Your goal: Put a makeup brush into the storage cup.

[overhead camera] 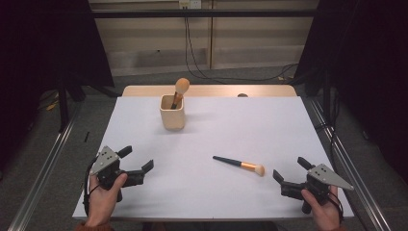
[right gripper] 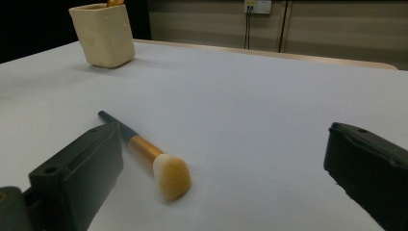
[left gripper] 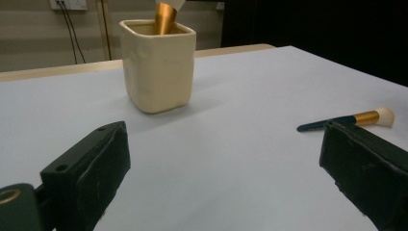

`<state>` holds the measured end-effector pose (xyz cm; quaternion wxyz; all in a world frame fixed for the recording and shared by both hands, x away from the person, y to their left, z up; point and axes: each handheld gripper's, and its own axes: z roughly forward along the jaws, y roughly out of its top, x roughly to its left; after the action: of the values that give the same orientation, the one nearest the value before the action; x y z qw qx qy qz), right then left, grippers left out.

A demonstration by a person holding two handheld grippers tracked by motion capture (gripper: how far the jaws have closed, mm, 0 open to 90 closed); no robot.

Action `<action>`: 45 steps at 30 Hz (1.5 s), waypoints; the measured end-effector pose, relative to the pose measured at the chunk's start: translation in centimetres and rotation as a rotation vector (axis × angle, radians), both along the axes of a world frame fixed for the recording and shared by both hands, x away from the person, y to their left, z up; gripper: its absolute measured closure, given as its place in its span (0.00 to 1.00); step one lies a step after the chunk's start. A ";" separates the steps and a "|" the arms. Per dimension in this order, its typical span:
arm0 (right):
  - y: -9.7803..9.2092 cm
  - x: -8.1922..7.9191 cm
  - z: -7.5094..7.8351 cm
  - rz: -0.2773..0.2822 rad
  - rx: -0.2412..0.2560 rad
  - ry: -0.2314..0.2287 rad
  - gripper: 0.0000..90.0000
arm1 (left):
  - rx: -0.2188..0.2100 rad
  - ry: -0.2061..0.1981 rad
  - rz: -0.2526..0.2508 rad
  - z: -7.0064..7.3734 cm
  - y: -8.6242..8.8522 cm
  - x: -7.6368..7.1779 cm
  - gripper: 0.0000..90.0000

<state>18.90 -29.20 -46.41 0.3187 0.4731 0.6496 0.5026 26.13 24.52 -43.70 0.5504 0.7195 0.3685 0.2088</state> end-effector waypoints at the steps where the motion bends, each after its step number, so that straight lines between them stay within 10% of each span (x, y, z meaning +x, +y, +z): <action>1: 0.0 0.0 0.0 0.002 0.000 0.000 0.00 | 0.003 0.002 0.001 -0.1 0.1 -0.2 0.04; 45: 1.6 2.6 1.4 0.128 -0.008 -0.024 0.01 | 0.020 -0.033 0.057 -1.4 2.5 -2.7 0.04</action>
<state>21.53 -27.59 -45.02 0.2956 0.4235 0.6765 0.5250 23.43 27.01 -45.13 0.5433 0.7105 0.3775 0.2399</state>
